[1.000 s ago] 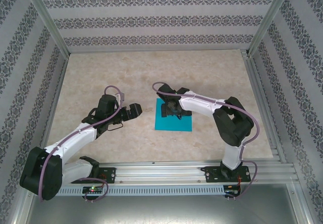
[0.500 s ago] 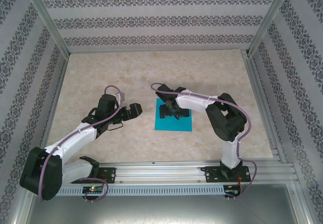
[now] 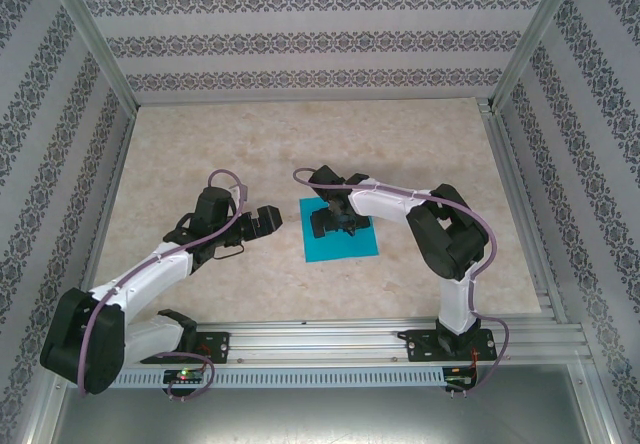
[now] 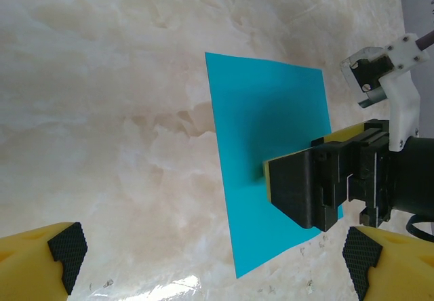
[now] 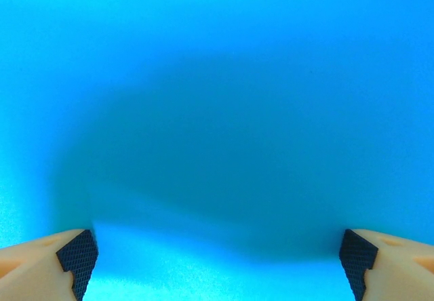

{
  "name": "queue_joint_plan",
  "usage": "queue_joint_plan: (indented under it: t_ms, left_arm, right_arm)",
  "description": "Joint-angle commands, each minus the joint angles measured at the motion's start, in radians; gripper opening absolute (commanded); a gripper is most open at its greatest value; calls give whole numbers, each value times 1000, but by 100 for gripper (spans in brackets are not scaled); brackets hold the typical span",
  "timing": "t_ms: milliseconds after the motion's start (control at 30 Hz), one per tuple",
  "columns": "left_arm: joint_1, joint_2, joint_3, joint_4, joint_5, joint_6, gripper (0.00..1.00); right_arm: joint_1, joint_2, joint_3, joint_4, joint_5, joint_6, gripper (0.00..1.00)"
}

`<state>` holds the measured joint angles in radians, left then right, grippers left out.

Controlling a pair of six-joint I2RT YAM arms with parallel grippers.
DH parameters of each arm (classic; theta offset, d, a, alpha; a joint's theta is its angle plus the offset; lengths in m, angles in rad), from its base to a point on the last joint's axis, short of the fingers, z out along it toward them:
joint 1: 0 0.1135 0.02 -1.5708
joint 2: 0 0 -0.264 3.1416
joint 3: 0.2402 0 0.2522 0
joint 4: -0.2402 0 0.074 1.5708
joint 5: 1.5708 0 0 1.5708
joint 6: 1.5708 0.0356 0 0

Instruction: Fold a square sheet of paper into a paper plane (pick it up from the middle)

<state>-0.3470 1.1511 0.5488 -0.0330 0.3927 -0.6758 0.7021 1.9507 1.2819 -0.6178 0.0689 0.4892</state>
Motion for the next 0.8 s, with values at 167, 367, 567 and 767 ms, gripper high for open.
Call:
queue_joint_plan:
  t_ms: [167,367,567,767]
  left_arm:
    - [-6,18,51,-32,17,33,100]
    - [-9,41,59,-18,47,28,100]
    - [-19,60,62,-7,56,19,100]
    - [-25,61,65,-17,57,25,100]
  right_arm:
    - [0,-99,7,-11,-3,105,98]
    - [-8,-31,60,-80,26,168,98]
    - [-8,17,61,-46,-7,178,98]
    - [-5,66,51,-62,11,133,98]
